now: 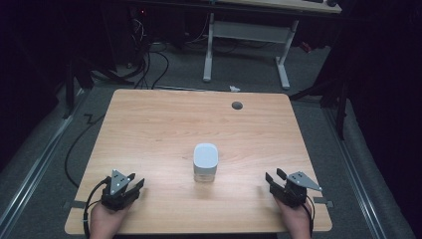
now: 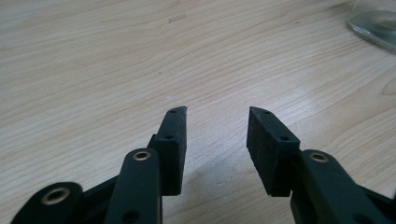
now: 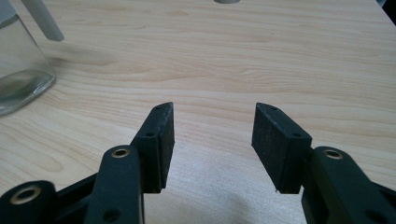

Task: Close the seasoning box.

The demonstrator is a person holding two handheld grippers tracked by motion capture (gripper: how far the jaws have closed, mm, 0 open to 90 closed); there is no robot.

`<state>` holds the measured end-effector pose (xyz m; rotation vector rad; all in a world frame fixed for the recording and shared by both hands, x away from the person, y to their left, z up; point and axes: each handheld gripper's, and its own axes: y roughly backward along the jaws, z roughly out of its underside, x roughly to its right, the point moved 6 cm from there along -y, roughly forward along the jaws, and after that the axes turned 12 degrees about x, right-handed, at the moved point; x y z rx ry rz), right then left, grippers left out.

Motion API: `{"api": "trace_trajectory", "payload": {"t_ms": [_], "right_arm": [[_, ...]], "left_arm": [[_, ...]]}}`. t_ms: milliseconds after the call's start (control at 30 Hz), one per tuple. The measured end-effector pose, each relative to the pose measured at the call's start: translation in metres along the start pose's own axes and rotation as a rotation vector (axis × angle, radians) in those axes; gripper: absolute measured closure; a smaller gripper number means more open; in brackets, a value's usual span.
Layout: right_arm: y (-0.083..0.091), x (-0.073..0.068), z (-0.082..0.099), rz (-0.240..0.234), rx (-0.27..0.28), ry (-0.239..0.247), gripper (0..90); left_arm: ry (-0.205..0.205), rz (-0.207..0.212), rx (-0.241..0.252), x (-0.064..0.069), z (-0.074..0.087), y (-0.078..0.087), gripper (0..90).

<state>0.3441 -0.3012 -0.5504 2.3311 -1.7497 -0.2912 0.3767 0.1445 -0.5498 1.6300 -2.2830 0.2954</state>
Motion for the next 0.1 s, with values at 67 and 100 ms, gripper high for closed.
{"api": "trace_trajectory", "payload": {"t_ms": [67,100], "right_arm": [[-0.0008,-0.0013,0.0004,0.002,-0.005,0.008,49.2],[-0.0008,-0.0013,0.0004,0.002,-0.005,0.008,49.2]], "left_arm": [[0.005,0.002,0.004,-0.0009,-0.002,0.0005,58.4],[0.005,0.002,0.004,-0.0009,-0.002,0.0005,58.4]]}}
